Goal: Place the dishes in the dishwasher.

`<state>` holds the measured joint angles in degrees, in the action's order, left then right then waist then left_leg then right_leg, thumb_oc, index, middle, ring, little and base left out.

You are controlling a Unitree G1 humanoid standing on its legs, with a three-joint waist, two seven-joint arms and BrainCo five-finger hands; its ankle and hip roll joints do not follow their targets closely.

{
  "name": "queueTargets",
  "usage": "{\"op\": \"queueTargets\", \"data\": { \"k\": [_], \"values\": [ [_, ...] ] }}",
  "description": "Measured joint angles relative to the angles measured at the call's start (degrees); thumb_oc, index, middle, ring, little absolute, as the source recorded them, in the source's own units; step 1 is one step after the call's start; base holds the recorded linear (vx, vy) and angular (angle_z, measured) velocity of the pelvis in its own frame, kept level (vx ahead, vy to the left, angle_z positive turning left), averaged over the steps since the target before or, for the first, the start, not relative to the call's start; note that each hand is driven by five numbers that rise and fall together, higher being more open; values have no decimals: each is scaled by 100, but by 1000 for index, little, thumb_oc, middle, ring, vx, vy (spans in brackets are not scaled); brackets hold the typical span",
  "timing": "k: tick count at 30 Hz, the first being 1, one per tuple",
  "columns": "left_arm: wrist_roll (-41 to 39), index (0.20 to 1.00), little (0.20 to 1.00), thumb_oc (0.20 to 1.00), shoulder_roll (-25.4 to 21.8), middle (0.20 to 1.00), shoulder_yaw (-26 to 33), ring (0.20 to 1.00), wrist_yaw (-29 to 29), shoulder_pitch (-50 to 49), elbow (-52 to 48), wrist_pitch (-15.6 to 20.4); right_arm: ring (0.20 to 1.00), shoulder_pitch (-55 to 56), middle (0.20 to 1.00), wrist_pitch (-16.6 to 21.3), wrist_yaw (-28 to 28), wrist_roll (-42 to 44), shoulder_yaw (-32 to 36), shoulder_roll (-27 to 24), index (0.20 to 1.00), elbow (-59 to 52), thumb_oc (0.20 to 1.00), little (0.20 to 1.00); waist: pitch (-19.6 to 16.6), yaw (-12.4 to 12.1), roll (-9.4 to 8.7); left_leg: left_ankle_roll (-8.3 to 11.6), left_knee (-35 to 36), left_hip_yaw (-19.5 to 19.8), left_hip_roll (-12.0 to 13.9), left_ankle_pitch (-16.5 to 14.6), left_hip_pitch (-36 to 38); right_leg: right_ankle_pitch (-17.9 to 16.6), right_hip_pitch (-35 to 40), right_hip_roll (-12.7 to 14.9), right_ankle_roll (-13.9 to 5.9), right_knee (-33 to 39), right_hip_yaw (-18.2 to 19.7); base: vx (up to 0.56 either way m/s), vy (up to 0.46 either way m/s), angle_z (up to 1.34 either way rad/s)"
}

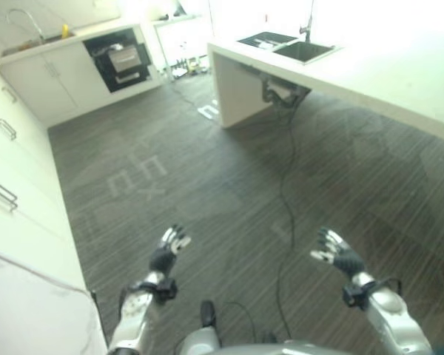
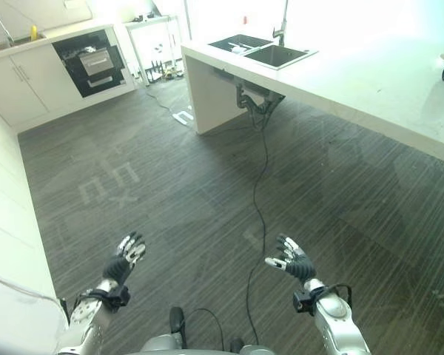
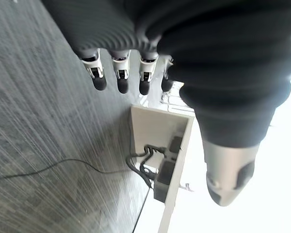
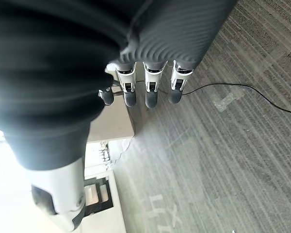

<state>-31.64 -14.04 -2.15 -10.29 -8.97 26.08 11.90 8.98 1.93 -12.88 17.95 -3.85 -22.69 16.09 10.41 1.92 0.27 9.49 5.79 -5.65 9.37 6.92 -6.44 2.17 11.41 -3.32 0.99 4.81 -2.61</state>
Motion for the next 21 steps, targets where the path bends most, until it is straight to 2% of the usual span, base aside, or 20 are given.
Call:
{"op": "queueTargets", "data": {
  "k": [2,3,4,5,6,7,8,9,10,11,12,13,14,15,16,18,19,20,21],
  "values": [
    [0,1000,1000,1000,9,1000,-4,1000,2,-33,13,17,1000,67,1000,1,-69,1,3,-101,1000,-112,1000,1000,-9,-105,-27,-89,-17,-519,130,-49,34,56,195,39,88,54,65,451,312,-32],
    [0,1000,1000,1000,-8,1000,1,1000,0,91,4,74,1000,79,1000,5,-75,2,29,-152,1000,-185,1000,1000,-14,-88,-40,-115,-5,-769,35,-58,179,240,437,113,6,51,49,512,350,-15],
    [1,1000,1000,1000,-33,1000,1,1000,-3,201,-13,72,1000,81,1000,-3,-60,8,17,-153,1000,-216,1000,1000,-29,-127,-98,-338,-3,-738,-142,-27,351,383,593,238,-80,15,47,475,339,-2],
    [1,1000,1000,1000,-86,1000,2,1000,-2,286,-52,73,1000,83,1000,-6,-57,9,-16,-113,1000,-307,1000,1000,-86,-215,-190,-666,0,-727,-355,121,487,471,724,440,-164,10,67,241,188,-12],
    [1,1000,1000,1000,-145,1000,-1,1000,-4,285,-174,79,1000,78,1000,0,-58,16,-38,-78,1000,-433,1000,1000,-123,-255,-285,-892,0,-749,-525,278,604,493,759,611,-261,-106,76,302,253,-15],
    [6,1000,1000,1000,-250,1000,-1,1000,-3,293,-323,77,1000,36,1000,6,-16,14,-43,55,1000,-561,1000,1000,-131,-275,-370,-1244,-1,-760,-707,304,726,651,693,763,-518,-585,16,269,229,3],
    [7,1000,1000,1000,-325,1000,-11,1000,-4,344,-389,68,1000,15,1000,3,51,12,-58,203,1000,-650,1000,1000,-126,-272,-347,-1402,-5,-706,-764,175,820,690,364,815,-617,-1424,-109,300,255,18],
    [11,1000,1000,1000,-383,1000,-22,1000,-5,407,-419,63,1000,19,1000,8,115,13,-78,334,1000,-779,1000,1000,-132,-276,-282,-1386,-41,-661,-757,168,923,653,-123,894,-817,-2606,-175,291,256,45],
    [16,1000,1000,1000,-453,1000,-21,1000,-5,512,-423,59,1000,20,1000,41,145,13,-96,446,1000,-844,1000,1000,-160,-270,-327,-1427,-44,-567,-875,46,1028,592,-572,1079,-1116,-3638,-212,338,315,50],
    [33,1000,1000,1000,-508,1000,-20,1000,-1,610,-424,48,1000,-9,1000,46,159,12,-111,526,1000,-840,1000,1000,-179,-288,-362,-1538,-49,-515,-1049,-117,1130,214,-928,1276,-1271,-4192,-119,308,302,46],
    [38,1000,1000,1000,-516,1000,-21,1000,12,655,-414,30,1000,-62,1000,48,195,11,-120,608,1000,-837,1000,1000,-211,-355,-397,-1610,-51,-498,-1147,-256,1267,-310,-1174,1362,-1347,-4778,-43,317,264,29],
    [88,1000,1000,1000,-524,1000,-103,1000,17,643,-454,-8,1000,-136,1000,53,226,10,-132,657,1000,-832,1000,1000,-178,-368,-193,-1702,-49,-432,-1112,-382,1441,-1130,-1568,1400,-1428,-5462,-38,246,154,14],
    [122,1000,1000,1000,-530,1000,-192,1000,40,628,-520,-63,1000,-235,1000,63,228,1,-202,626,1000,-815,1000,1000,-184,-359,3,-1899,-51,-387,-1106,-573,1552,-695,-2193,1390,-1311,-6179,-90,437,14,8],
    [130,1000,1000,1000,-590,1000,-202,1000,120,647,-575,-145,1000,-467,1000,107,244,2,-349,580,1000,-793,1000,1000,-107,-181,186,-1722,-48,-439,-1166,-693,1655,148,-3176,1299,-996,-5789,-323,547,-168,41],
    [128,1000,1000,1000,-597,1000,-177,1000,105,613,-721,-201,1000,-154,1000,111,255,4,-351,409,1000,-836,1000,1000,-115,-56,155,-1469,-47,-238,-1198,-828,1905,381,-3092,988,-971,-3846,-773,615,-221,55],
    [128,1000,1000,1000,-699,1000,-122,1000,63,502,-876,-206,1000,153,1000,123,251,20,-295,290,1000,-838,1000,1000,-120,55,-77,-1242,-47,-144,-1371,-1131,2130,284,-3124,853,-879,-2869,-1034,399,-171,74],
    [130,1000,1000,1000,-739,1000,-8,1000,24,308,-1014,-226,1000,405,1000,149,196,70,-187,187,1000,-836,1000,1000,-164,103,-348,-1355,-47,-38,-1578,-1237,2275,160,-3007,855,-759,-2094,-1041,405,-193,67],
    [131,1000,1000,1000,-752,1000,7,1000,17,181,-1007,-279,1000,537,1000,149,189,102,-61,130,1000,-825,1000,1000,-160,124,-415,-1407,-49,18,-1657,-1350,2440,17,-2979,839,-561,-1760,-1051,461,-233,58],
    [132,1000,1000,1000,-722,1000,-21,1000,12,27,-969,-308,1000,552,1000,152,186,131,61,126,1000,-734,1000,1000,-154,222,-367,-1295,-52,76,-1615,-1442,2635,-195,-2911,754,-537,-1466,-963,486,-283,46]
  ]
}}
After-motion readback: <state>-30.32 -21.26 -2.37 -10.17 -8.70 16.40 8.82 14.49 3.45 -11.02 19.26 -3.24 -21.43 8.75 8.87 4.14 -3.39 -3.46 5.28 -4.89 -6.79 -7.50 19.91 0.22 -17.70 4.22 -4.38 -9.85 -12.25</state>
